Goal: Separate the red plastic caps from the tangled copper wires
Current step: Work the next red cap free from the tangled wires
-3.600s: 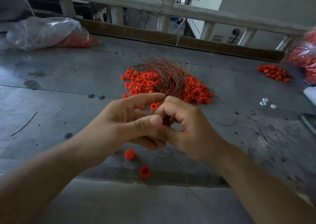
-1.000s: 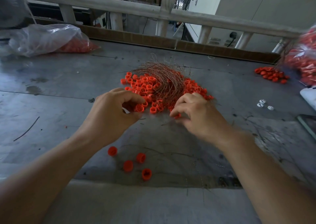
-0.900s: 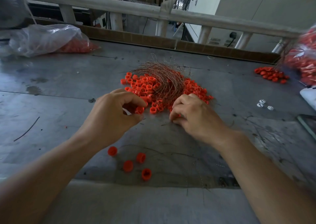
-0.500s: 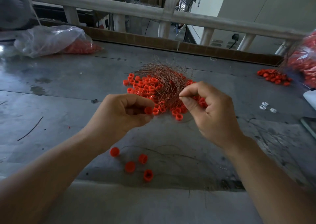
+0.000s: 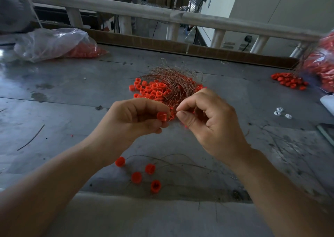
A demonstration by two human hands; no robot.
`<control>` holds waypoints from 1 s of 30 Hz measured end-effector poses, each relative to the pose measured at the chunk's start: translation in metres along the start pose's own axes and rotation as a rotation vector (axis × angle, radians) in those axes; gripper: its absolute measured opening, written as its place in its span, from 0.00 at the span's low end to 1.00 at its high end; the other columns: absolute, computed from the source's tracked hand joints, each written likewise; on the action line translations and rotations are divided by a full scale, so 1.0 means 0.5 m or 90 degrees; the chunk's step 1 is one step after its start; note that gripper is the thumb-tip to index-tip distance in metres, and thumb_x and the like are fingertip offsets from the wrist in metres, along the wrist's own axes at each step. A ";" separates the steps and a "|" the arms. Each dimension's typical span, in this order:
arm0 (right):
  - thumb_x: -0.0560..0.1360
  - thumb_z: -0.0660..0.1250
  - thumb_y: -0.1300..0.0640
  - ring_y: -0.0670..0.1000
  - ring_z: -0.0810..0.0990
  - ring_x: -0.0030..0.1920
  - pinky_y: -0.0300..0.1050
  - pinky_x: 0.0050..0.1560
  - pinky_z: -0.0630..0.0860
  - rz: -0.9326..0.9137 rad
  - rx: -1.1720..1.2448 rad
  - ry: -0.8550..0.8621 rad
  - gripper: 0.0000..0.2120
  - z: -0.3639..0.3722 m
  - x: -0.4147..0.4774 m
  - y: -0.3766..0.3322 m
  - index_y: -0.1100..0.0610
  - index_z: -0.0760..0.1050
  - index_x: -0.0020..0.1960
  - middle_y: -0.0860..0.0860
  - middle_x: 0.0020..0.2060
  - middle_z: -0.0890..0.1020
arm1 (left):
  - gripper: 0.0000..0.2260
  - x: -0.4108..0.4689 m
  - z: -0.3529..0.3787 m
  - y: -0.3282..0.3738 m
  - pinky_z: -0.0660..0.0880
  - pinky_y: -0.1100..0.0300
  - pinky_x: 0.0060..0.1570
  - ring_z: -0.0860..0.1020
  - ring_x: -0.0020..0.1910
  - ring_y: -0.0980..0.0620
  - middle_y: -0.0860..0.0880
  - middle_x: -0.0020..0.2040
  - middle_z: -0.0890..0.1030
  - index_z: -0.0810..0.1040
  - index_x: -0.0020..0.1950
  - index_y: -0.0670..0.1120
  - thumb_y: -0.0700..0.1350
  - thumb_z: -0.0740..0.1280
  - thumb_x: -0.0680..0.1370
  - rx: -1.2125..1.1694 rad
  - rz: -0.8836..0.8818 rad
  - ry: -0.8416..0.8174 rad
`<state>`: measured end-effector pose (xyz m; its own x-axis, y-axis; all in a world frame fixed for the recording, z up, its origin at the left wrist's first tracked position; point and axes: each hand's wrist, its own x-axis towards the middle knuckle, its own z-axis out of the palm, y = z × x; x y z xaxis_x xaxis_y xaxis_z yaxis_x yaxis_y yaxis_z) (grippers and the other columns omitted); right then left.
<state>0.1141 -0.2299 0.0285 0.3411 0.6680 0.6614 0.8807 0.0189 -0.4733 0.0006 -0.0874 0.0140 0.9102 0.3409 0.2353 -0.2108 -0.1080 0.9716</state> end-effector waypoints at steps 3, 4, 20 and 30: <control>0.71 0.67 0.60 0.47 0.73 0.35 0.34 0.36 0.70 0.028 0.005 -0.016 0.03 0.006 0.000 0.002 0.59 0.78 0.40 0.48 0.34 0.75 | 0.15 -0.002 0.001 0.004 0.75 0.70 0.42 0.81 0.41 0.58 0.52 0.41 0.84 0.84 0.44 0.58 0.43 0.69 0.62 0.015 0.006 -0.005; 0.71 0.67 0.60 0.47 0.73 0.36 0.35 0.36 0.70 0.030 0.008 -0.019 0.04 0.008 -0.001 0.002 0.60 0.78 0.40 0.48 0.34 0.75 | 0.16 -0.003 0.002 0.005 0.75 0.70 0.42 0.80 0.41 0.59 0.52 0.41 0.84 0.83 0.45 0.59 0.43 0.69 0.62 0.020 0.008 -0.006; 0.72 0.65 0.58 0.40 0.70 0.35 0.28 0.37 0.67 0.057 -0.010 -0.038 0.04 0.011 -0.004 0.000 0.57 0.76 0.39 0.40 0.34 0.71 | 0.15 -0.003 -0.002 0.003 0.75 0.69 0.41 0.81 0.41 0.56 0.48 0.45 0.84 0.83 0.50 0.57 0.44 0.72 0.64 -0.003 0.023 -0.039; 0.71 0.65 0.57 0.41 0.70 0.33 0.32 0.35 0.68 0.071 -0.011 -0.074 0.05 0.014 -0.006 -0.002 0.58 0.76 0.39 0.41 0.33 0.71 | 0.16 -0.003 0.000 0.003 0.76 0.68 0.43 0.81 0.44 0.57 0.52 0.45 0.84 0.80 0.53 0.56 0.41 0.69 0.69 0.002 0.032 -0.051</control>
<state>0.1099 -0.2267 0.0226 0.3980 0.7467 0.5329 0.8452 -0.0726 -0.5295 -0.0012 -0.0879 0.0149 0.9241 0.2590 0.2810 -0.2560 -0.1265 0.9584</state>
